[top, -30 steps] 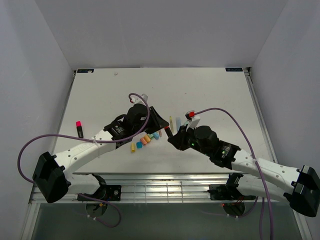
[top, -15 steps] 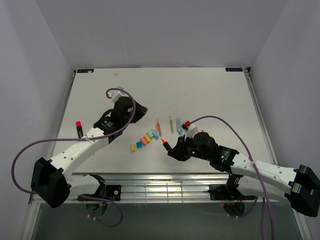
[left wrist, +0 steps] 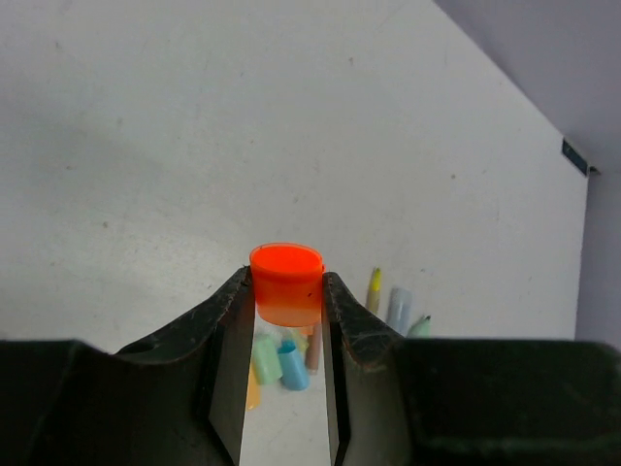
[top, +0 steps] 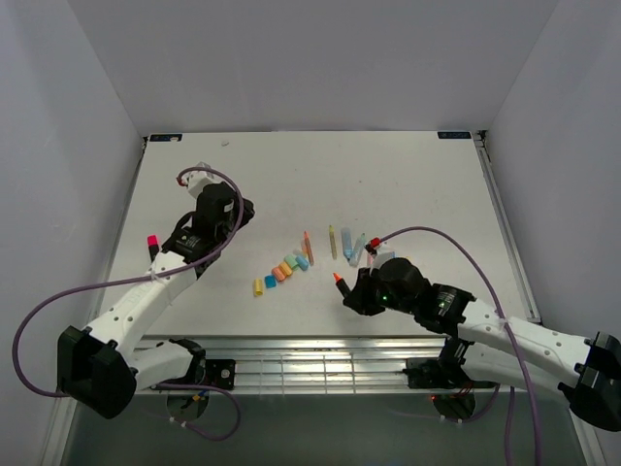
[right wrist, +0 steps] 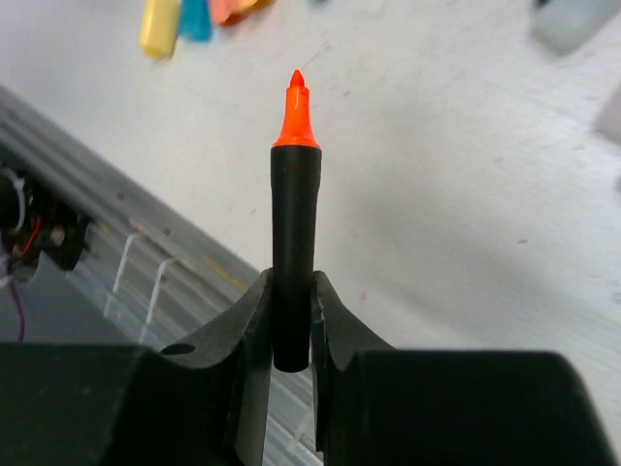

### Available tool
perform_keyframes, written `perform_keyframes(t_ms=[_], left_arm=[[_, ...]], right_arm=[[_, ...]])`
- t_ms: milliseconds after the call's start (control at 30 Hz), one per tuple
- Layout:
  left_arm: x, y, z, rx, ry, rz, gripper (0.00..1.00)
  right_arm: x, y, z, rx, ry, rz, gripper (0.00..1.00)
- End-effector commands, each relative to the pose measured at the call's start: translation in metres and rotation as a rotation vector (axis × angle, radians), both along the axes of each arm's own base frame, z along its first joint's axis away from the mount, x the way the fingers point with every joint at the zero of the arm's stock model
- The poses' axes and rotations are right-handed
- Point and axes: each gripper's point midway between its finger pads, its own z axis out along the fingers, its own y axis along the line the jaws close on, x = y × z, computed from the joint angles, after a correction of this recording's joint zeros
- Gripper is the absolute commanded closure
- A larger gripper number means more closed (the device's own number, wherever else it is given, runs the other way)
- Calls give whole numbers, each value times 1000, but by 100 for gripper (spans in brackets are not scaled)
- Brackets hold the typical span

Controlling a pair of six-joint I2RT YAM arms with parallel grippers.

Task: Open the pen caps

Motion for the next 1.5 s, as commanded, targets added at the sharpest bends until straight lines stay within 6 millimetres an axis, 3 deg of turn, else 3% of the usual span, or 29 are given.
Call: perform_keyframes(t_ms=[0, 67, 100, 300, 400, 567, 800, 933, 1167, 1300, 1467], left_arm=[[-36, 8, -27, 56, 67, -83, 100], [-53, 9, -43, 52, 100, -114, 100], [-66, 12, -58, 57, 121, -130, 100], [-115, 12, -126, 44, 278, -231, 100], [-125, 11, -140, 27, 301, -246, 100], [-137, 10, -164, 13, 354, -264, 100], [-137, 7, -181, 8, 412, -252, 91], [-138, 10, -189, 0, 448, -211, 80], [-140, 12, -195, -20, 450, -180, 52], [-140, 15, -197, -13, 467, -158, 41], [-141, 18, -198, -16, 476, -134, 32]], right_arm=[[44, -33, 16, -93, -45, -227, 92], [55, -40, 14, -94, -2, -237, 92], [74, -58, 11, -97, 11, -302, 92], [111, -109, 22, -53, 27, -440, 92], [119, -135, 18, -61, 43, -518, 92], [111, -163, -8, -60, 114, -601, 92], [104, -181, -27, -84, 135, -664, 92], [101, -181, -38, -86, 160, -662, 92], [98, -189, -63, -114, 189, -703, 92], [94, -192, -78, -133, 216, -716, 92], [94, -193, -82, -134, 233, -726, 88]])
